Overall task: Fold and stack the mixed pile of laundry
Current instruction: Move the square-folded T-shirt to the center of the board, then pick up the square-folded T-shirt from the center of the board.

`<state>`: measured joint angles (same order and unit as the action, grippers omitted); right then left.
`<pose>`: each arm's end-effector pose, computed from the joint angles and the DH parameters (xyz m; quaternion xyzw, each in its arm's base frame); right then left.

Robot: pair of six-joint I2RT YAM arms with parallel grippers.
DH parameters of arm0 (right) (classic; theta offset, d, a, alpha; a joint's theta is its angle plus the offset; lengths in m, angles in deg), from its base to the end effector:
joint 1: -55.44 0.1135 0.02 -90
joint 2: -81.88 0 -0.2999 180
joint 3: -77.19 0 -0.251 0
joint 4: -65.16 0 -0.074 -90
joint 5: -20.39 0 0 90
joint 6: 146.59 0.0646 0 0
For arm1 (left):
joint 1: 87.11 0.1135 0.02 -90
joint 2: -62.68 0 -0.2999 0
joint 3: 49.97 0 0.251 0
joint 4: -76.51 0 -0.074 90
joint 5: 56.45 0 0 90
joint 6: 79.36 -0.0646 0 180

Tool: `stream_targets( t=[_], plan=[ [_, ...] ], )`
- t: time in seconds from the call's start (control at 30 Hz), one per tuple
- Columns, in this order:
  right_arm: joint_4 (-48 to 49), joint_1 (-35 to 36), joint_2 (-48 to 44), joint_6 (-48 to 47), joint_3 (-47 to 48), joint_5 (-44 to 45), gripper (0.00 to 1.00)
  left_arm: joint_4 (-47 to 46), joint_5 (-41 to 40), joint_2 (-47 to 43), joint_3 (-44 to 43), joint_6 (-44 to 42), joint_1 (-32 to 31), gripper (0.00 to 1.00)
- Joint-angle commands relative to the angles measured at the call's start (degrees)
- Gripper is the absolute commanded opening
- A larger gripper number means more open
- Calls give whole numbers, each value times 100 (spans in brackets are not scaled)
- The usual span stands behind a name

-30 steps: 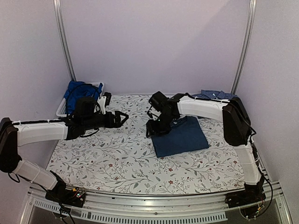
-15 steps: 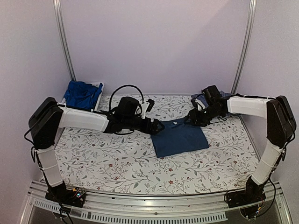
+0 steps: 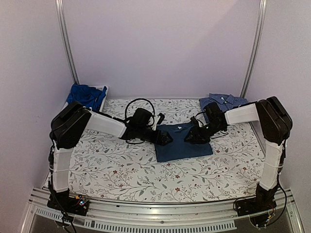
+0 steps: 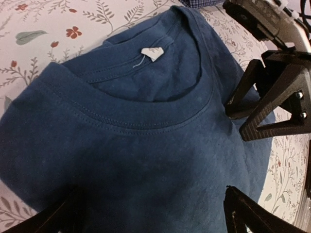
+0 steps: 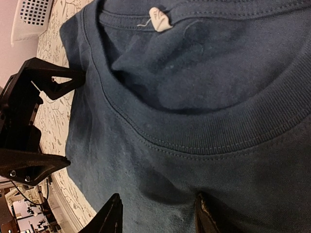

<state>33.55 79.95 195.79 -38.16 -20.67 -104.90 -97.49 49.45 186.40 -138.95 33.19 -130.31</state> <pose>0.3591 0.2048 0.1422 -0.1189 0.9223 0.3548 0.0962 0.3494 -0.3524 0.1311 0.2181 0.8754 -0.3296 0.2784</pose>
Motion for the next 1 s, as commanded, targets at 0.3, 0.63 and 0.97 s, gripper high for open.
stream_targets(
  t=[0.3,0.63,0.97],
  plan=[
    [757,1359,374,896,-499,-411,50,141,-266,-1318,1764,-161,726,100],
    [478,722,-1023,680,-747,348,52,-64,-1326,-2929,2388,-1238,-385,100],
    [1179,112,-160,649,-849,57,40,-734,-1380,-2414,2224,-2117,-1546,100]
  ],
)
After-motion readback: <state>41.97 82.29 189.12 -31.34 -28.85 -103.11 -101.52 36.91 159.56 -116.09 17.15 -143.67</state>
